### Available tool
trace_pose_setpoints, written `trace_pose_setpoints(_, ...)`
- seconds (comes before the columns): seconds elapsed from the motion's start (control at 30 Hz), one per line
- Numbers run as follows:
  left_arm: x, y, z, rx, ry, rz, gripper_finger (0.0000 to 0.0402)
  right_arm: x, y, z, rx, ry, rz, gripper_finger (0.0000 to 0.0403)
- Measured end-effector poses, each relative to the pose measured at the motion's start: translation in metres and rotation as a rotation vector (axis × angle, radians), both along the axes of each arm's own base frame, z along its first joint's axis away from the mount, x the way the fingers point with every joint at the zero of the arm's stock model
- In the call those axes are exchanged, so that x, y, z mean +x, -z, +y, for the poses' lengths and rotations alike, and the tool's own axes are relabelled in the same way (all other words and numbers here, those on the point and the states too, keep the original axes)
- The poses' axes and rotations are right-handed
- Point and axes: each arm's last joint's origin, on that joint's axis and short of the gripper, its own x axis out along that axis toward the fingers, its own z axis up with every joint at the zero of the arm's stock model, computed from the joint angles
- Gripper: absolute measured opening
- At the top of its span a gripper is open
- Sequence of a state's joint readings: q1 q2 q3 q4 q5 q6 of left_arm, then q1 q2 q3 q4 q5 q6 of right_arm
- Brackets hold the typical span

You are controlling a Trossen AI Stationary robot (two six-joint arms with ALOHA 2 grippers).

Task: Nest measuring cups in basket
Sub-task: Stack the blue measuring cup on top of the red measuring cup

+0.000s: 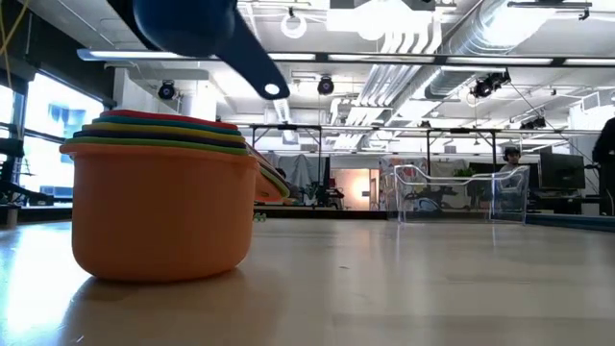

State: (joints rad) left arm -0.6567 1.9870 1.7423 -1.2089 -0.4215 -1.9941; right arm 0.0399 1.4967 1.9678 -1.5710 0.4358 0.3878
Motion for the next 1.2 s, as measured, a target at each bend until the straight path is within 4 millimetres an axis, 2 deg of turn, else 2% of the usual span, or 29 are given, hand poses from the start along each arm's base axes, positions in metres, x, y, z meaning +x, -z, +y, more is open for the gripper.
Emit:
trace_pose_setpoints(0.5, 0.006, 0.027, -0.007, -0.018, -0.014, 0.096, 0.0008, 0.0, 0.0, 0.0, 0.001, 0.0, 0.0, 0.0073)
trace_pose_setpoints(0.9, 0.018, 0.049, -0.01, -0.013, -0.018, 0.104, 0.0008, 0.0, 0.0, 0.0, 0.004, -0.003, 0.0, 0.0073)
trace_pose_setpoints(1.2, 0.019, 0.05, -0.009, -0.009, -0.019, 0.104, 0.0008, 0.0, 0.0, 0.0, 0.005, -0.005, 0.001, 0.0073)
